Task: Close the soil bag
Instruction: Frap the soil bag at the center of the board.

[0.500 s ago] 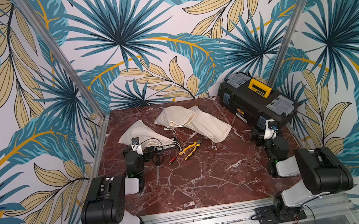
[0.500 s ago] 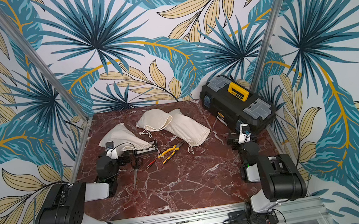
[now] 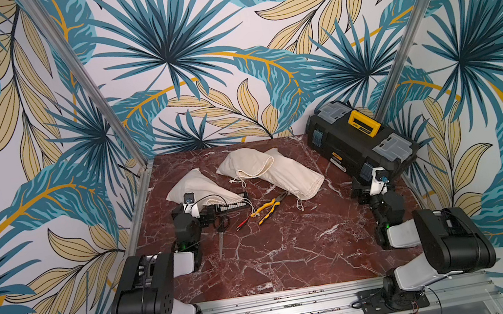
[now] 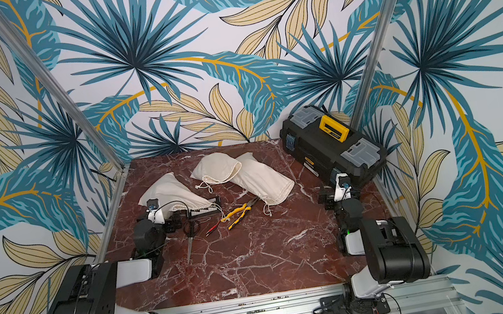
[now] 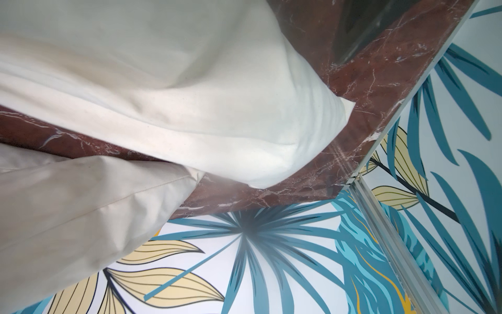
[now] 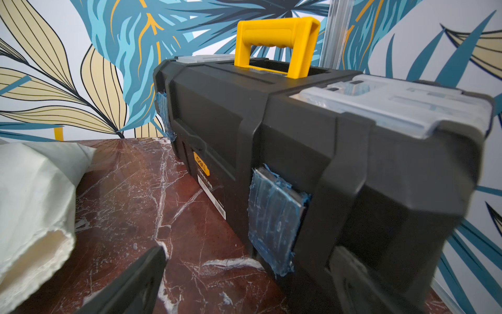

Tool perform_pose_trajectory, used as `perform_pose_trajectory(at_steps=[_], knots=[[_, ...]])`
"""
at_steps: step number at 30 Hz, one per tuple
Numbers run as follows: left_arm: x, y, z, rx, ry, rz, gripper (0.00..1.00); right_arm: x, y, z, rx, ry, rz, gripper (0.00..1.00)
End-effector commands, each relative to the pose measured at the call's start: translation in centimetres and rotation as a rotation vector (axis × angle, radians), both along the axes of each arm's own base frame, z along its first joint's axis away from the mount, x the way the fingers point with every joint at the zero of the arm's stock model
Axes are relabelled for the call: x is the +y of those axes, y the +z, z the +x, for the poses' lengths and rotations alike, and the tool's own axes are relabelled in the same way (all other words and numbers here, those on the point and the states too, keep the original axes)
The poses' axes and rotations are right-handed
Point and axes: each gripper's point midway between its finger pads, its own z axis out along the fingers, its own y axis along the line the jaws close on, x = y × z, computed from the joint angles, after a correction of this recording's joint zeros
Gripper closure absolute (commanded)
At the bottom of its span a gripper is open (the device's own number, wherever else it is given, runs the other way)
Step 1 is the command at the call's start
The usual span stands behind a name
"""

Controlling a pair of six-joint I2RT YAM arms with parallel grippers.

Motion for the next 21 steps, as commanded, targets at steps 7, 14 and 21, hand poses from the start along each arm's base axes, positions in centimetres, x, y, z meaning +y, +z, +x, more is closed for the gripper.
perform_pose_trajectory(at_steps=[7,14,21], knots=[[-5.2,9.1,-4.3,-0.043,-0.146,0.038,0.0,2.2,2.5,0.5,0.202,0.066,0.18,0.01],[-16.0,11.7,-8.7,0.021,-0.477,-0.18,0.0,5.1,3.5,-1.0,0.271,0.173,0.294,0.01],[-29.8,8.4,-11.7,0.146,-0.767,-0.258,0.01,7.4,3.9,-1.8,0.276,0.191,0.308,0.01]])
